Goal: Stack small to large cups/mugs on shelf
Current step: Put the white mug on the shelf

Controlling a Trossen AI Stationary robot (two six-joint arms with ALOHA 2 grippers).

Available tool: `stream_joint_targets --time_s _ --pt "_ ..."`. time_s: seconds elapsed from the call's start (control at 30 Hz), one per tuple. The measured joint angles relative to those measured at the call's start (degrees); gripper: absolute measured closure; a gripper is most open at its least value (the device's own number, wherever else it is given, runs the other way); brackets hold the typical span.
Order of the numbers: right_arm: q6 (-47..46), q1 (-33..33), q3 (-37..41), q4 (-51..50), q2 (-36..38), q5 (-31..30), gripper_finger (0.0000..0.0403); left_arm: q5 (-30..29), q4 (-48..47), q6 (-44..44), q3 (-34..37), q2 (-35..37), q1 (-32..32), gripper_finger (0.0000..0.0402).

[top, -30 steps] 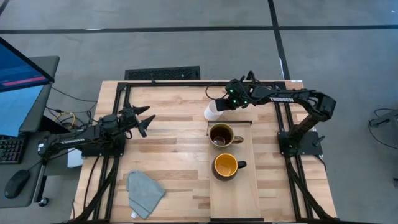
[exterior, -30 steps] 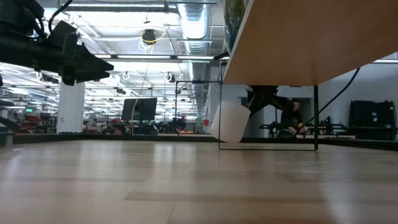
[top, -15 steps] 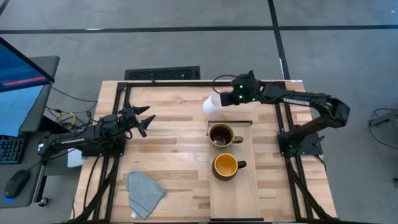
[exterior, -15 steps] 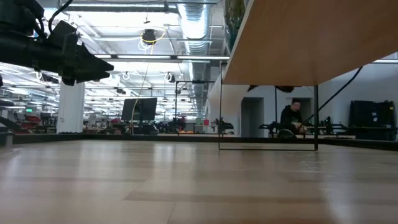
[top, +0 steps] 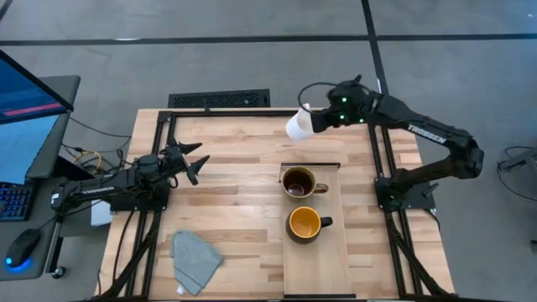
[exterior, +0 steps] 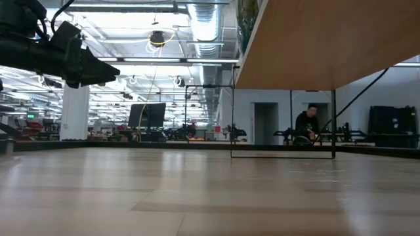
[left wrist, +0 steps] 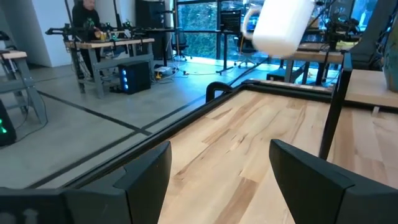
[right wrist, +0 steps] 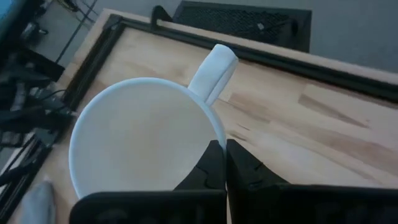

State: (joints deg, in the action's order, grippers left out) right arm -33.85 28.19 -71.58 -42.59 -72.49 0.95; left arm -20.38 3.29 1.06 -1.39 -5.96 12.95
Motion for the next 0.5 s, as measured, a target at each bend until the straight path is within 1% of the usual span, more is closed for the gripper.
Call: stream_joint_targets --time_s 0.2,0.37,0.5 --pt "0.4 -2.8 -12.4 -13.8 0.2 -1.0 0.0397 0.0 0.0 0.0 0.0 0.0 0.0 0.0141" --pt "-3.9 -5.9 -22.9 -24.6 0.2 -1.7 0.0397 0.0 0.0 0.0 0.0 0.0 0.0 0.0141" --pt "-6.8 -9.8 -28.9 -31.9 0.2 -2.4 0.0397 0.0 0.0 0.0 0.0 0.0 0.0 0.0141"
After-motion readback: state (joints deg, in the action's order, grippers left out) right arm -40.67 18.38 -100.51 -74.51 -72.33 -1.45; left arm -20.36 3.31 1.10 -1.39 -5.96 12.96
